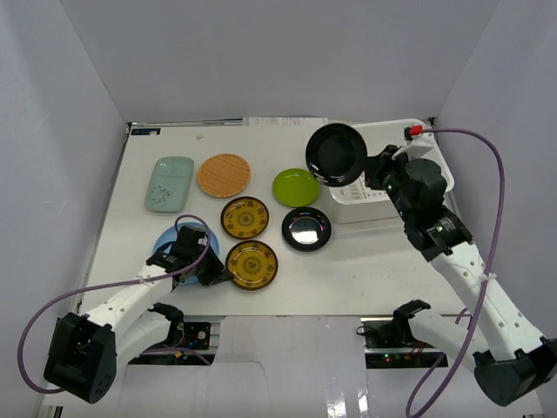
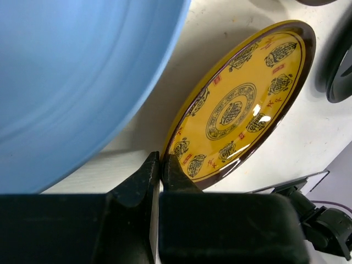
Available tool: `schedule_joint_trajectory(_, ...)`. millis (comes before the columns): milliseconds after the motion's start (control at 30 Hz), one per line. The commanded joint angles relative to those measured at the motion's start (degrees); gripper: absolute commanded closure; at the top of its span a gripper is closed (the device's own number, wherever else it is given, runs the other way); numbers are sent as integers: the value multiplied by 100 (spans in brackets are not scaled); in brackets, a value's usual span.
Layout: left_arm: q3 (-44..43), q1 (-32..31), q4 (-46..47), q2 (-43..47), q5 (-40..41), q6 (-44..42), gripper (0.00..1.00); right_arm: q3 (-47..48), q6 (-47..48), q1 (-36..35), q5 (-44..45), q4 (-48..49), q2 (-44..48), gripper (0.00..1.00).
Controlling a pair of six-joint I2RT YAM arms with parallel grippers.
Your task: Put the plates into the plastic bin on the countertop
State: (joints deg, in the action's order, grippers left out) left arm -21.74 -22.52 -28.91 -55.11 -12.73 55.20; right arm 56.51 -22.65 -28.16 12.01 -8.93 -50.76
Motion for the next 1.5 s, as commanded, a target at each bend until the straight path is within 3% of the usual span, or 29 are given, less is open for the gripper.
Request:
schedule_joint_trajectory(0,108,-68,-63,88,271,-88,100,596,1034,407,1524,137,-520,92)
schedule_joint_trajectory(133,100,-156,-62,264,140,-106,100,853,1404,1267,1304,-65,-1075,92)
schedule_joint_trajectory(333,-242,-209,-447,895,-133,-141,100,703,1360,2129,145,-188,-1804,92)
schedule_joint_trajectory(500,-1068,-244,-792,1459,-238,-360,100,624,1018,2289,-664,-66,-2675,92)
schedule_joint_trajectory(700,-2404,-288,-696,1135,-256,-554,100,721,763,2377,-858,5,-3299,92)
schedule_joint_trajectory(800,-3019,-296,-328,626,-282,-651,100,712,701,2386,-885,-4,-3458,77)
schedule_joint_trajectory(833,-3160,-305,4,485,-335,-625,100,686,675,2386,-850,-4,-3467,57)
schedule_joint_trajectory(933,-3757,-401,594,-244,-292,-581,100,694,596,2421,-814,-39,-3397,31)
schedule_joint_trajectory(1033,-4653,-865,833,-1210,33,-686,100,870,552,2465,-946,-91,-3072,26)
schedule_joint_trajectory(1167,-6024,-1456,843,-2625,534,-975,100,1108,306,2508,-1104,-171,-2213,32)
schedule_joint_trajectory(1267,-7079,-1720,773,-3820,632,-1081,100,1003,42,2552,-1052,-162,-1377,56)
schedule_joint_trajectory(1300,-7673,-1764,616,-4127,719,-1116,100,924,-19,2561,-1008,-153,-1157,66)
schedule_joint_trajectory(1333,-7975,-1834,527,-4705,772,-1117,100,775,-150,2553,-947,-153,-720,83)
schedule_joint_trajectory(1367,-8247,-1852,465,-4980,781,-1125,100,687,-195,2561,-929,-153,-516,90)
schedule_joint_trajectory(1467,-9381,-1949,158,-6009,790,-1108,100,405,-327,2570,-1104,-162,74,92)
